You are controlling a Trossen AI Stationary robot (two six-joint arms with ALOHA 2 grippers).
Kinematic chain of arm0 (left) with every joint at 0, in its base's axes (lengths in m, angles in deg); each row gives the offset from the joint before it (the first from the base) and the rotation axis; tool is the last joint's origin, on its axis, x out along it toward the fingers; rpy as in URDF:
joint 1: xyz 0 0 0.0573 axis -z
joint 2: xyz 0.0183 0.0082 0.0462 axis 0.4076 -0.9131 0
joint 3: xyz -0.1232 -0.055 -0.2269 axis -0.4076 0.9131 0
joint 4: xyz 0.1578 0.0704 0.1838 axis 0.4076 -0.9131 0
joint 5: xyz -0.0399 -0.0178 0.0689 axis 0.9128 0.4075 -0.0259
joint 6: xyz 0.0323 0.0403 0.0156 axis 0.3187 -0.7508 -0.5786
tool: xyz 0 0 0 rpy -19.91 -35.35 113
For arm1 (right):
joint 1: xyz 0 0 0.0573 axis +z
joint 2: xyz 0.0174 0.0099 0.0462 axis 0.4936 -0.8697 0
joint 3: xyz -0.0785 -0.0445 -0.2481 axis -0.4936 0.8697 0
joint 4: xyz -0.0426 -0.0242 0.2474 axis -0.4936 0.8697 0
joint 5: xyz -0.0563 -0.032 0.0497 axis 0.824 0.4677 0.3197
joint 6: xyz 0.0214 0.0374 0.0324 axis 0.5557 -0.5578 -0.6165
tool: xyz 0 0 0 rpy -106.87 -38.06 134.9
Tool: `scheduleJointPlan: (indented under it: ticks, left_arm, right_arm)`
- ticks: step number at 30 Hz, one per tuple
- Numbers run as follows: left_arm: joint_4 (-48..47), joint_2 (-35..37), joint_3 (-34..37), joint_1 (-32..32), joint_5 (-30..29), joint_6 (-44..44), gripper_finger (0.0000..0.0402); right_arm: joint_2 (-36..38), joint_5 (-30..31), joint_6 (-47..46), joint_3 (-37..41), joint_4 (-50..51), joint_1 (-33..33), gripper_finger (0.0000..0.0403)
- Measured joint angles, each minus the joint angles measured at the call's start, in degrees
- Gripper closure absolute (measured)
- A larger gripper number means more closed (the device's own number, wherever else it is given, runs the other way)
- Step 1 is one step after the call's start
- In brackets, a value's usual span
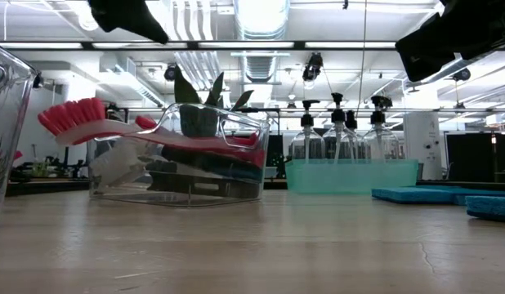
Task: Pick & Place Kitchen Sink Supplies
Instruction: Put the blue sponge into the bottom transparent bin
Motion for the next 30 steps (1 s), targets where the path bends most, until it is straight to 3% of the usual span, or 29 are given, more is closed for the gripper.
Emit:
scheduleJointPlan:
  ticks: [12,19,25,30]
  left_arm:
    - [29.79,27.83,27.24,1.08,6.43,-15.32,0.0401]
    - [36.20,40.69,38.54,1.11,8.45,-19.09,0.0401]
    - [38.14,48.42,44.32,1.11,15.86,-20.42,0.0401]
    - [41.23,53.68,48.24,1.06,17.68,-23.31,0.0400]
  right_arm:
    - [0.00,-0.02,0.00,0.02,0.00,0.02,0.0394]
    - [0.00,0.00,0.00,0.00,0.00,0.02,0.0394]
    - [0.00,0.00,0.13,0.02,-0.07,0.01,0.0394]
    - [0.00,-0.04,5.31,0.00,-2.86,0.02,0.0394]
